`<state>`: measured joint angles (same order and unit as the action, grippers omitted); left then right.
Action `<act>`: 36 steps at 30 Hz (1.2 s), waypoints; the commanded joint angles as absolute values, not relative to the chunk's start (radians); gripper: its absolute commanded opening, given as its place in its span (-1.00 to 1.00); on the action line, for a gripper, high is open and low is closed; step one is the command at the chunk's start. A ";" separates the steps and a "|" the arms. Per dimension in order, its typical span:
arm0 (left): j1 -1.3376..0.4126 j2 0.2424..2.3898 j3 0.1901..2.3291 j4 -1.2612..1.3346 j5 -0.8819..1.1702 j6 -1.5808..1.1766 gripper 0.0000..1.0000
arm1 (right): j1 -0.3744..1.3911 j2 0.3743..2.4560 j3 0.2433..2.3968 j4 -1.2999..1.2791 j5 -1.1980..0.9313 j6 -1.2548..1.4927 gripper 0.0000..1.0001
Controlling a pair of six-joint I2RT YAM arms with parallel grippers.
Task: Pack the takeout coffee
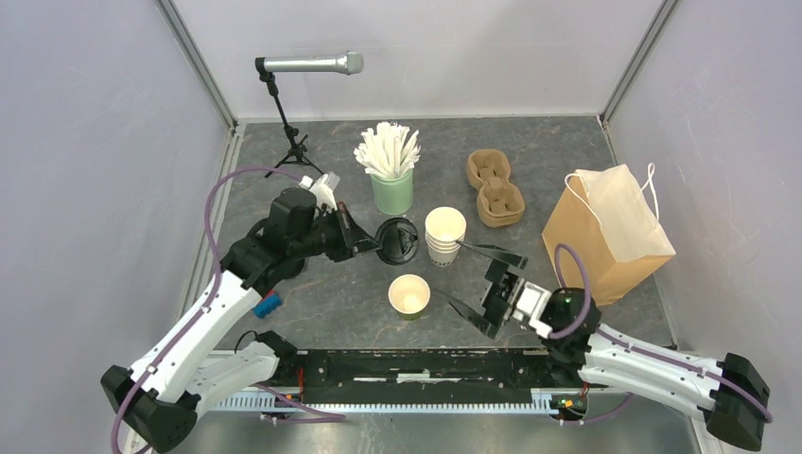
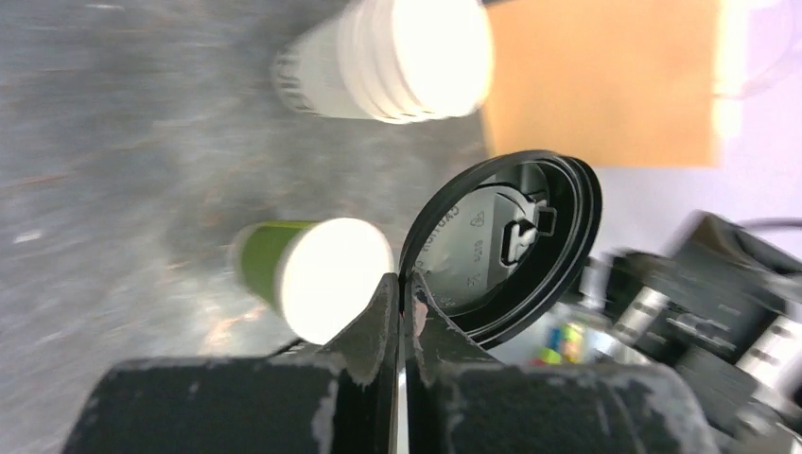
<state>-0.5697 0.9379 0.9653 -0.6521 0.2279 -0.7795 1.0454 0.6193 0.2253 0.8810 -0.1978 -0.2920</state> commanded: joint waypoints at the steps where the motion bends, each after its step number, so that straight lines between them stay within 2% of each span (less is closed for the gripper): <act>1: -0.569 0.894 0.886 -0.285 0.632 -1.063 -0.95 | 1.048 0.584 0.130 1.209 -0.334 -0.413 0.96; 5: -0.571 0.885 0.817 -0.089 0.749 -1.206 -0.95 | 1.048 0.625 0.149 1.227 -0.325 -0.466 0.96; 13: -0.593 0.869 0.695 0.198 0.808 -1.400 -0.95 | 1.049 0.796 0.188 1.373 -0.285 -0.519 0.96; 21: -0.621 0.870 0.689 0.199 0.811 -1.393 -0.95 | 1.048 0.919 0.207 1.531 -0.249 -0.509 0.96; 36: -0.651 0.880 0.674 0.160 0.799 -1.365 -0.95 | 1.049 0.974 0.249 1.507 -0.308 -0.519 0.95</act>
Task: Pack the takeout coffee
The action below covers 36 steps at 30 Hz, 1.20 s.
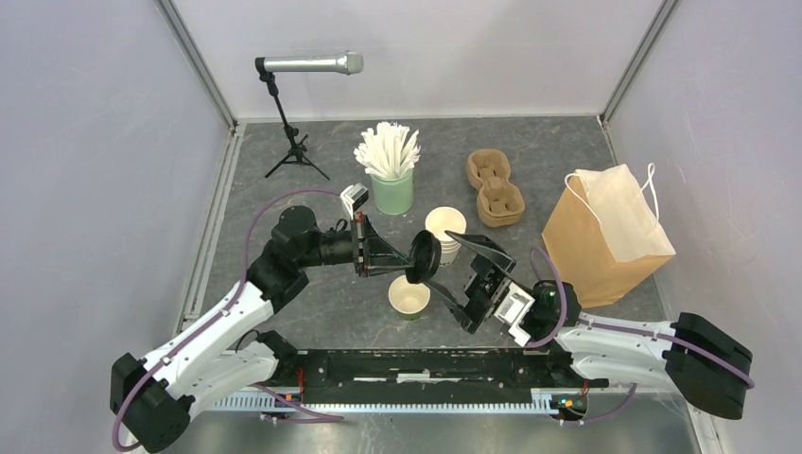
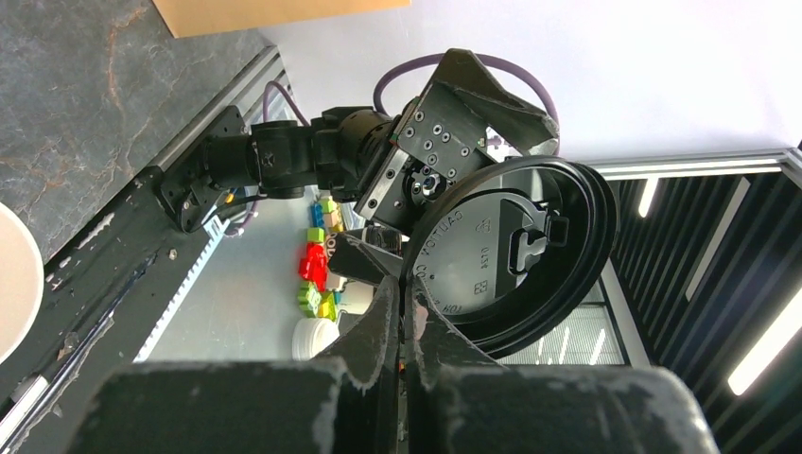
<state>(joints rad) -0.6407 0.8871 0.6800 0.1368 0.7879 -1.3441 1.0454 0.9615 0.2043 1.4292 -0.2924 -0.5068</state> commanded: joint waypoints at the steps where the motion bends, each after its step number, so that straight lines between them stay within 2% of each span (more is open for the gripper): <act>1: -0.652 0.880 0.673 0.160 0.798 -1.365 -0.95 | 1.049 0.978 0.251 1.508 -0.308 -0.519 0.95; 26: -0.663 0.898 0.677 0.133 0.773 -1.349 -0.95 | 1.049 0.997 0.253 1.495 -0.351 -0.515 0.98; 29: -0.664 0.897 0.674 0.133 0.770 -1.351 -0.95 | 1.049 1.002 0.253 1.505 -0.357 -0.503 0.87; 36: -0.665 0.888 0.672 0.123 0.757 -1.345 -0.64 | 1.049 0.999 0.223 1.521 -0.341 -0.460 0.82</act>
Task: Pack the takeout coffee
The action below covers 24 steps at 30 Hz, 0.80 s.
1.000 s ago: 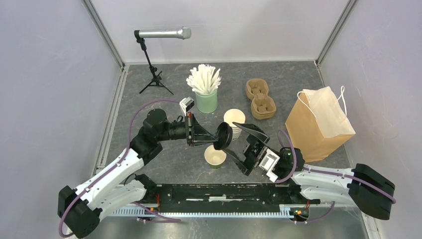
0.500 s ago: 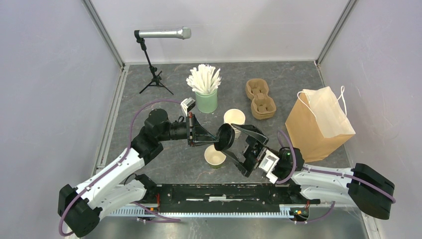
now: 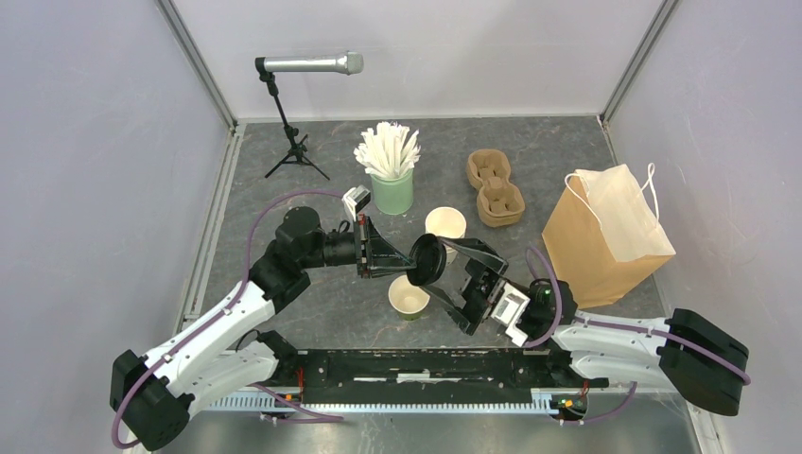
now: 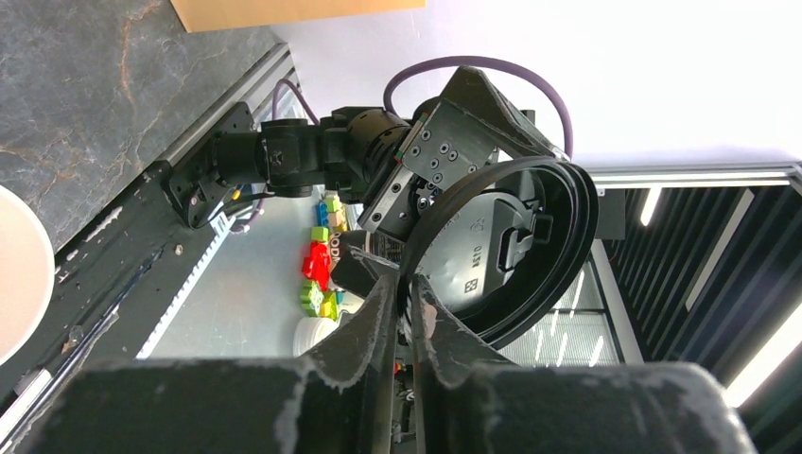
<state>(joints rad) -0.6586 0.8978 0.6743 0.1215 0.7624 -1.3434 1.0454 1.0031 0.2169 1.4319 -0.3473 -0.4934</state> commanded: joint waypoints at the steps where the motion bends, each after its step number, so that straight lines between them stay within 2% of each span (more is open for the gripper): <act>1: -0.665 0.888 0.672 0.116 0.754 -1.338 -0.63 | 1.050 0.993 0.216 1.524 -0.336 -0.453 0.81; 8: -0.664 0.886 0.663 0.109 0.755 -1.333 -0.54 | 1.050 0.974 0.203 1.504 -0.332 -0.440 0.64; 13: -0.665 0.881 0.668 0.109 0.756 -1.326 -0.39 | 1.049 0.974 0.204 1.492 -0.322 -0.419 0.60; 15: -0.665 0.881 0.689 0.042 0.740 -1.266 -0.18 | 1.049 0.952 0.203 1.442 -0.294 -0.407 0.59; 17: -0.663 0.882 0.743 -0.140 0.669 -1.141 0.05 | 1.049 0.907 0.212 1.325 -0.240 -0.391 0.61; 20: -0.663 0.903 0.862 -0.452 0.453 -0.938 0.33 | 1.049 0.822 0.272 1.011 -0.160 -0.392 0.62; 24: -0.661 0.924 0.964 -0.676 0.160 -0.795 0.68 | 1.049 0.764 0.413 0.581 -0.097 -0.395 0.60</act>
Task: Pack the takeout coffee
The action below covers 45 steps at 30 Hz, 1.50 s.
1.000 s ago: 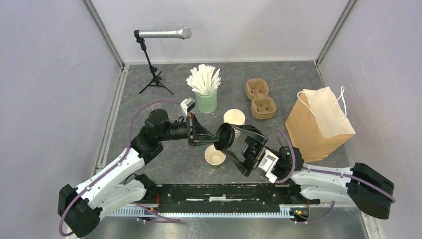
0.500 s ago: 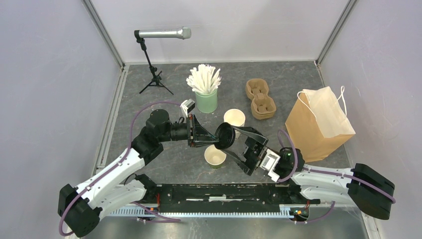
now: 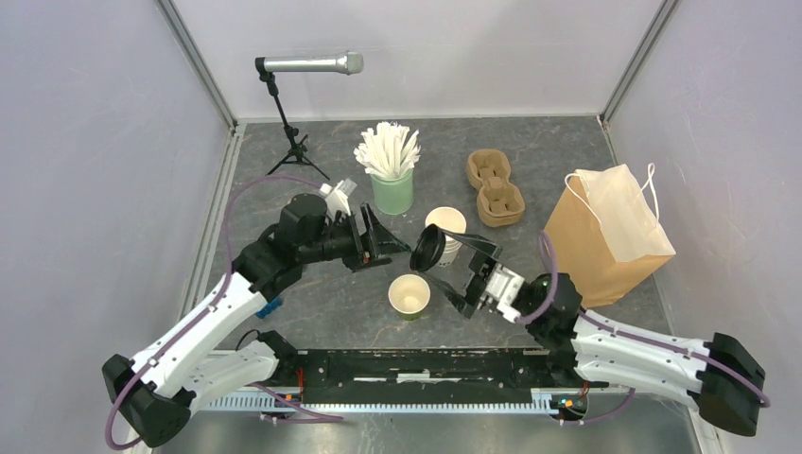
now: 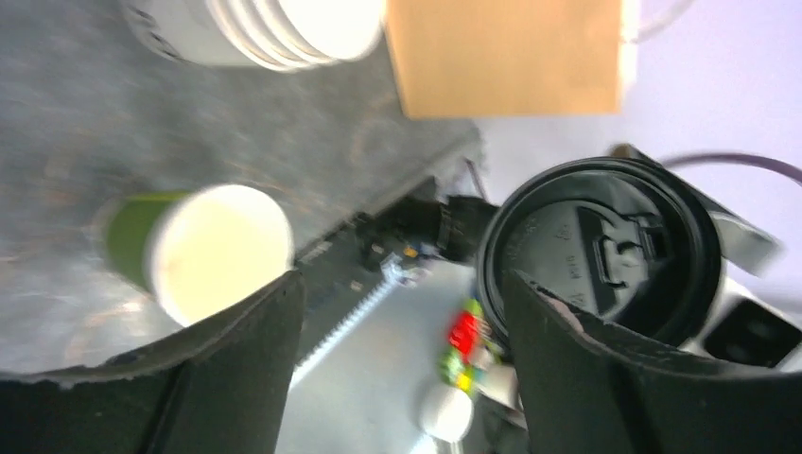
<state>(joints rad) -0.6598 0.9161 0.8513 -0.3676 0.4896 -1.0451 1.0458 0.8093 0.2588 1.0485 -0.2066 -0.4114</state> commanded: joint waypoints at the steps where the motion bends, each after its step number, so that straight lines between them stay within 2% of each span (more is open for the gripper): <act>1: -0.660 0.920 0.966 -0.701 0.097 -0.784 0.73 | 1.049 0.764 0.451 0.468 -0.078 -0.392 0.60; 5: -0.646 0.900 0.917 -0.730 -0.062 -0.767 0.86 | 1.049 0.816 0.630 0.116 -0.027 -0.353 0.59; 8: -0.596 0.870 0.860 -0.716 -0.042 -0.770 0.85 | 1.049 0.894 0.771 -0.103 0.018 -0.283 0.60; 10: -0.512 0.831 0.806 -0.678 0.077 -0.771 0.84 | 1.049 0.966 0.880 -0.235 0.060 -0.208 0.58; 14: -0.274 0.760 0.677 -0.565 0.433 -0.794 0.75 | 1.052 1.121 1.070 -0.488 0.003 -0.150 0.60; 16: -0.217 0.745 0.647 -0.549 0.504 -0.781 0.73 | 1.064 1.180 1.137 -0.574 -0.020 -0.132 0.60; 21: -0.207 0.750 0.609 -0.531 0.590 -0.758 0.70 | 1.095 1.299 1.290 -0.788 0.057 -0.108 0.64; 35: -0.207 0.701 0.452 -0.345 0.731 -0.873 0.63 | 1.181 1.575 1.513 -0.998 0.082 -0.037 0.63; 45: -0.209 0.696 0.436 -0.347 0.742 -0.882 0.63 | 1.196 1.723 1.658 -1.135 0.091 -0.051 0.63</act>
